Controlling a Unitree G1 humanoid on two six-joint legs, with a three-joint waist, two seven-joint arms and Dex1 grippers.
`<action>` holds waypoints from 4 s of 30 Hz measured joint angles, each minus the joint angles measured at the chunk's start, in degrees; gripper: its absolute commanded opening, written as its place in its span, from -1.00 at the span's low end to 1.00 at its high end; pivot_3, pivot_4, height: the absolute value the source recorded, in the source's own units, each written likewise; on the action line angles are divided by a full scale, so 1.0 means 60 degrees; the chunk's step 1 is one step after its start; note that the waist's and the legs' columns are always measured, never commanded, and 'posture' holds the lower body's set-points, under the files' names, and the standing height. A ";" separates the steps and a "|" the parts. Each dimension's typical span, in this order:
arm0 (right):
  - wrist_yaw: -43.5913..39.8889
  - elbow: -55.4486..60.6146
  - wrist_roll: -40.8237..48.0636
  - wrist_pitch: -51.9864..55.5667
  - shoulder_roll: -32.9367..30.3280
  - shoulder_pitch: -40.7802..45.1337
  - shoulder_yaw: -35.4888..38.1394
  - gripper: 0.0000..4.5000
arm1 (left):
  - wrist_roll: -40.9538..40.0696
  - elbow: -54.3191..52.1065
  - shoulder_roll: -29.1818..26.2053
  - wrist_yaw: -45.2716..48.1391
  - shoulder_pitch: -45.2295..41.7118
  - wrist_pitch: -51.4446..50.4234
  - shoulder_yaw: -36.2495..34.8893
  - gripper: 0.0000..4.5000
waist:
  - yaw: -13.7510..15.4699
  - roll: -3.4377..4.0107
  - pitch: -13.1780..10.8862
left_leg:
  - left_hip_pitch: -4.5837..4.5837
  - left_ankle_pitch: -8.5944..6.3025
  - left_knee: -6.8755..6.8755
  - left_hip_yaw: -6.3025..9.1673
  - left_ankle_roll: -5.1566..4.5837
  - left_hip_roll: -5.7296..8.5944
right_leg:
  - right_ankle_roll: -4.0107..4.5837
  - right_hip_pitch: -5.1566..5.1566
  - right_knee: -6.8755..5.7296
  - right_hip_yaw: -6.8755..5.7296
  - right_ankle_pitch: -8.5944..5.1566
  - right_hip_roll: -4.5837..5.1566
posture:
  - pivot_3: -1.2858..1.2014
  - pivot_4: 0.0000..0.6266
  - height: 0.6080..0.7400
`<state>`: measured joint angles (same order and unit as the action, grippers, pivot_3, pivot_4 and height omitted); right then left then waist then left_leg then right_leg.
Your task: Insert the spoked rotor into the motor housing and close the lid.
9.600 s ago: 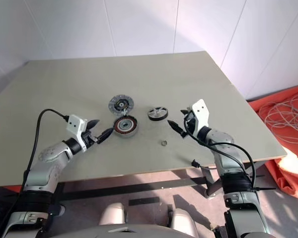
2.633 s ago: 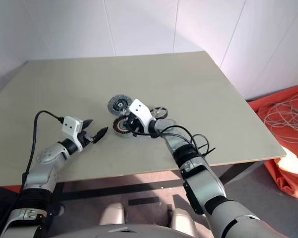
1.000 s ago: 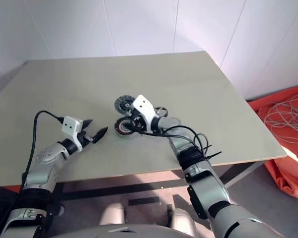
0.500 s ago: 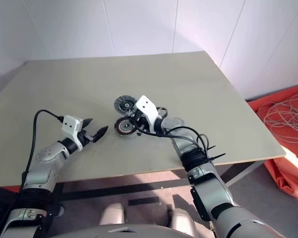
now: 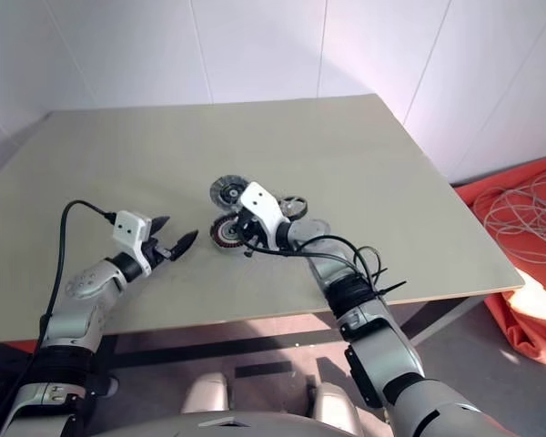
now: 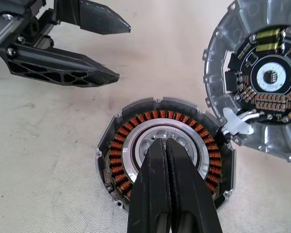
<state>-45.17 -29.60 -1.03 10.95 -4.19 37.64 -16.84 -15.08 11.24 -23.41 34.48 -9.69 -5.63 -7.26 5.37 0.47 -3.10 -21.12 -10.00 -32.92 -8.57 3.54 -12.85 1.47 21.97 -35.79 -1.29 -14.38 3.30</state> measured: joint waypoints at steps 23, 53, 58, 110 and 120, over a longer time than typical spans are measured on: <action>0.0371 -0.1586 -0.0039 -0.0755 0.0677 0.0709 0.0044 -0.99 | 0.0002 -0.0093 -0.0039 -0.0034 0.0230 0.0039 -0.0053 1.00 | -0.0010 -0.0001 0.0000 | 0.0001 0.0000 -0.0002 0.0000 0.0000 -0.0002 | 0.0001 0.0001 -0.0004 0.0000 0.0000 0.0000 | 0.03 -1.00 1.00; 0.0534 -0.2235 -0.0008 -0.0962 0.0802 0.0824 0.0349 -0.99 | 0.0006 -0.0141 -0.0027 -0.0033 0.0284 0.0019 -0.0021 1.00 | -0.0010 -0.0002 0.0001 | 0.0000 -0.0001 -0.0005 0.0000 -0.0001 -0.0003 | 0.0001 0.0001 -0.0006 -0.0001 0.0000 -0.0001 | 0.03 -1.00 1.00; 0.0742 -0.2632 -0.0025 -0.1264 0.0869 0.0926 0.0443 -0.99 | 0.0007 -0.0137 -0.0035 -0.0029 0.0286 0.0022 -0.0023 1.00 | -0.0015 -0.0002 0.0001 | 0.0003 -0.0001 -0.0006 0.0000 -0.0001 -0.0003 | 0.0001 0.0000 -0.0012 -0.0001 0.0000 0.0000 | 0.03 -1.00 1.00; 0.8383 0.2333 0.6136 1.0721 0.0897 0.0859 0.9724 0.00 | 0.0107 0.0351 -0.0013 0.0205 -0.0070 0.0059 0.0064 1.00 | 0.0052 0.0021 -0.0006 | 0.0010 0.0044 0.0038 0.0000 0.0073 0.0006 | -0.0041 0.0014 -0.0008 0.0003 0.0023 0.0000 | 0.03 -1.00 1.00; 0.8285 0.1760 0.6176 0.9953 0.1131 0.0729 0.9348 0.00 | 0.0115 0.0173 -0.0039 0.0156 -0.0044 -0.0038 0.0064 1.00 | 0.0051 0.0022 -0.0006 | 0.0011 0.0055 0.0042 0.0001 0.0093 0.0006 | -0.0040 0.0016 -0.0013 0.0002 0.0022 0.0000 | 0.03 -1.00 1.00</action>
<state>4.54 -19.05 36.03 70.67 2.60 42.01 39.25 -14.39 12.28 -23.64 35.42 -9.95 -5.86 -6.88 5.67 0.60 -3.13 -21.05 -9.67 -32.67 -8.56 4.10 -12.81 1.23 22.06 -35.87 -1.28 -14.25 3.30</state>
